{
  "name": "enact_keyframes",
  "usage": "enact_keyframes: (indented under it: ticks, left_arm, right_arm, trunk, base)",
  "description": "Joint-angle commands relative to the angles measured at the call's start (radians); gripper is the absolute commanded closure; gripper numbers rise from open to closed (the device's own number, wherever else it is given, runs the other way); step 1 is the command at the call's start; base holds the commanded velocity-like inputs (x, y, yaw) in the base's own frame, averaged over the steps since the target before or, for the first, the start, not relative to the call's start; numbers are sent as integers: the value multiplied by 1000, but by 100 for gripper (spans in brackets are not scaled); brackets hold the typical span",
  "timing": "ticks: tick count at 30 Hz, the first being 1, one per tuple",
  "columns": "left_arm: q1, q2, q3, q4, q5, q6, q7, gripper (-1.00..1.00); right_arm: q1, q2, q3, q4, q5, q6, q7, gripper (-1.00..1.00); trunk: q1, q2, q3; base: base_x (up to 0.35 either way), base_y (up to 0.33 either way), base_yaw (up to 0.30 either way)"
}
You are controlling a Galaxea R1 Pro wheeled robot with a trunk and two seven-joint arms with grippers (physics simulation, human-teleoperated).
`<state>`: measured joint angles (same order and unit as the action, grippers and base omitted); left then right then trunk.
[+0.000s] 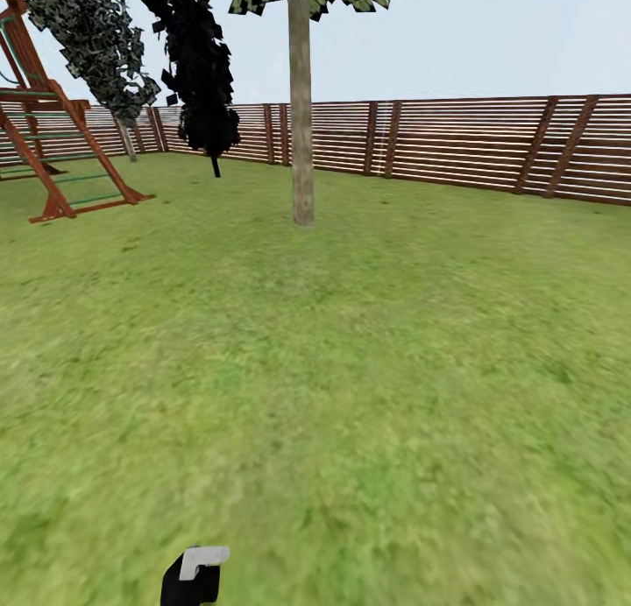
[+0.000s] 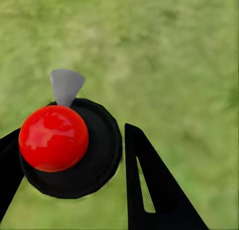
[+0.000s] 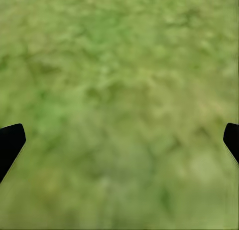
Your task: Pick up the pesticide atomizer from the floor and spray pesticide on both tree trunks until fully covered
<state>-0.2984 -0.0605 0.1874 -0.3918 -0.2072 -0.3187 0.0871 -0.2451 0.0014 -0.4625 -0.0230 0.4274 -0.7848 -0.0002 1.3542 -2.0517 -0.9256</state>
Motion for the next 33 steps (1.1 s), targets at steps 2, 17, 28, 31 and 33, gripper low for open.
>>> enact_keyframes:
  ticks: [2, 17, 28, 31, 33]
  left_arm:
    - [0, -1, 6, 0, -11, -3, 3, 100]
    - [1, -1, 7, -2, -12, -3, 3, 100]
    - [1, -1, 6, 2, -12, -3, 3, 100]
    - [1, -1, 6, 1, -12, -3, 3, 100]
    - [1, -1, 6, -1, -12, -3, 3, 100]
  right_arm:
    - [0, 0, -8, 0, 8, -2, -1, -100]
    - [0, 0, -8, 0, 8, -2, -1, -100]
    - [0, 0, -8, 0, 8, -2, -1, -100]
    - [0, 0, -8, 0, 8, -2, -1, -100]
    - [0, 0, -8, 0, 8, -2, -1, -100]
  trunk:
    - [0, 0, -1]
    - [0, 0, -1]
    - [0, 0, -1]
    - [0, 0, -1]
    - [0, 0, -1]
  base:
    - [342, 0, 0]
    - [342, 0, 0]
    - [342, 0, 0]
    - [342, 0, 0]
    - [342, 0, 0]
